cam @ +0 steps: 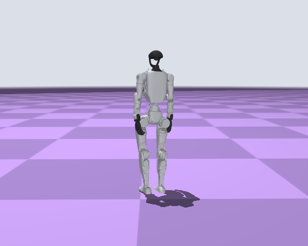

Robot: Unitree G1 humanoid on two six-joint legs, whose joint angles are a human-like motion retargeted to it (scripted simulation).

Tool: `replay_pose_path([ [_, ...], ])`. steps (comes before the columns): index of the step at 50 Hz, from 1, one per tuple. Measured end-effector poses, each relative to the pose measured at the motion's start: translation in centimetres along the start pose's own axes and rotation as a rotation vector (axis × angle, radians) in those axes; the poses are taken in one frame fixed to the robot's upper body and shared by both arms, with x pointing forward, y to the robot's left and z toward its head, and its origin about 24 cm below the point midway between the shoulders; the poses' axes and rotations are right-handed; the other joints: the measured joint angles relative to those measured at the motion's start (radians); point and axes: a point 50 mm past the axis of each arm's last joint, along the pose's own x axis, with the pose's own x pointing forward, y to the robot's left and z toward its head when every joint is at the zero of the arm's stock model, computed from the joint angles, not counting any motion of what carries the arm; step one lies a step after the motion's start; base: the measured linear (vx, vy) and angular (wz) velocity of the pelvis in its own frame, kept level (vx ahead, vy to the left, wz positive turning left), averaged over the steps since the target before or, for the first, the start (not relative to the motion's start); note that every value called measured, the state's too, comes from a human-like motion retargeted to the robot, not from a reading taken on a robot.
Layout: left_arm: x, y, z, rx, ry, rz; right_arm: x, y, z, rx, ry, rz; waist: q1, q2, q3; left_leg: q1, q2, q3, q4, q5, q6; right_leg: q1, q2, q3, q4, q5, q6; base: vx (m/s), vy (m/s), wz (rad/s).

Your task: In place motions

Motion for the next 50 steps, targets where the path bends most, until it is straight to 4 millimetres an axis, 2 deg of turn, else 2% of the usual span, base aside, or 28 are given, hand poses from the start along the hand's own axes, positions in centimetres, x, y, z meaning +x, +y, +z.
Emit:
replay_pose_path([
  [5,-0.3,-1.3,2.9,0.007,-0.128,0.0,0.1,0.3,-0.5,-0.058,0.017,-0.027,0.006,0.004,0.015,0.044,0.043,0.291,-0.041,-0.02,-0.013,0.017,0.014,-0.064,0.002,0.006,-0.027,0.01,-0.09,0.73],
  [7,-0.3,-1.9,3.7,0.0,-0.192,0.017,0.0,0.1,-1.4,-0.1,0.051,-0.049,-0.018,0.022,-0.003,0.043,0.045,0.275,-0.061,-0.029,-0.01,0.018,0.028,-0.084,-0.002,0.011,-0.03,0.12,0.03,0.75],
  [10,-0.4,-2.6,4.4,0.005,-0.251,0.024,-0.1,0.2,-3.3,-0.144,0.13,-0.061,-0.06,0.043,-0.034,0.029,0.069,0.235,-0.073,-0.028,-0.057,0.01,0.039,-0.101,-0.004,0.021,-0.029,0.13,0.04,0.55],
  [15,-1.0,-2.3,6.3,0.103,-0.301,0.014,-0.3,1.2,-5.3,-0.071,0.231,0.025,-0.045,0.037,-0.012,0.034,0.061,0.226,-0.082,-0.03,-0.049,0.018,0.041,-0.113,-0.01,0.032,-0.032,0.01,0.0,0.1],
  [20,-1.0,-1.7,5.9,0.121,-0.257,-0.01,-0.5,1.5,-6.8,-0.042,0.27,0.023,-0.016,0.02,-0.004,0.022,0.059,0.229,-0.054,-0.041,-0.056,0.025,0.029,-0.112,-0.022,0.042,-0.018,0.06,-0.03,-0.02],
  [25,-0.6,-1.6,4.2,0.024,-0.197,-0.065,-0.6,0.8,-6.8,-0.058,0.278,0.004,-0.028,0.024,0.002,0.015,0.058,0.232,-0.049,-0.043,-0.058,0.025,0.029,-0.112,-0.028,0.053,-0.012,-0.01,0.01,0.0],
  [29,-0.2,-1.4,2.6,-0.057,-0.159,-0.027,-0.6,0.5,-6.7,-0.022,0.28,0.009,-0.028,0.028,0.004,0.017,0.054,0.229,-0.049,-0.044,-0.057,0.027,0.03,-0.11,-0.03,0.062,-0.014,0.0,0.0,0.0],
  [35,0.2,-1.7,1.3,-0.065,-0.119,-0.018,-0.6,0.4,-6.4,0.041,0.255,0.007,-0.014,0.031,0.012,0.013,0.05,0.221,-0.029,-0.053,-0.06,0.037,0.024,-0.114,-0.033,0.073,-0.017,0.0,0.0,0.0],
  [41,0.2,-2.2,1.4,-0.035,-0.128,-0.031,-0.6,0.3,-6.2,0.02,0.252,0.021,0.001,0.04,0.01,0.007,0.046,0.207,-0.021,-0.055,-0.061,0.041,0.021,-0.125,-0.034,0.083,-0.025,0.0,0.0,0.0],
  [48,0.1,-2.5,2.4,0.011,-0.157,-0.059,-0.4,0.5,-5.3,-0.014,0.234,0.028,0.07,0.044,0.017,-0.028,0.047,0.248,-0.005,-0.045,-0.057,0.037,0.021,-0.093,-0.039,0.103,-0.032,-0.04,0.0,-0.17],
  [50,-0.1,-2.4,2.9,0.035,-0.174,-0.056,-0.4,0.4,-4.9,-0.023,0.23,0.029,0.023,0.049,0.017,-0.021,0.041,0.188,-0.007,-0.051,-0.065,0.041,0.011,-0.16,-0.044,0.1,-0.03,-0.07,0.01,1.03],
])
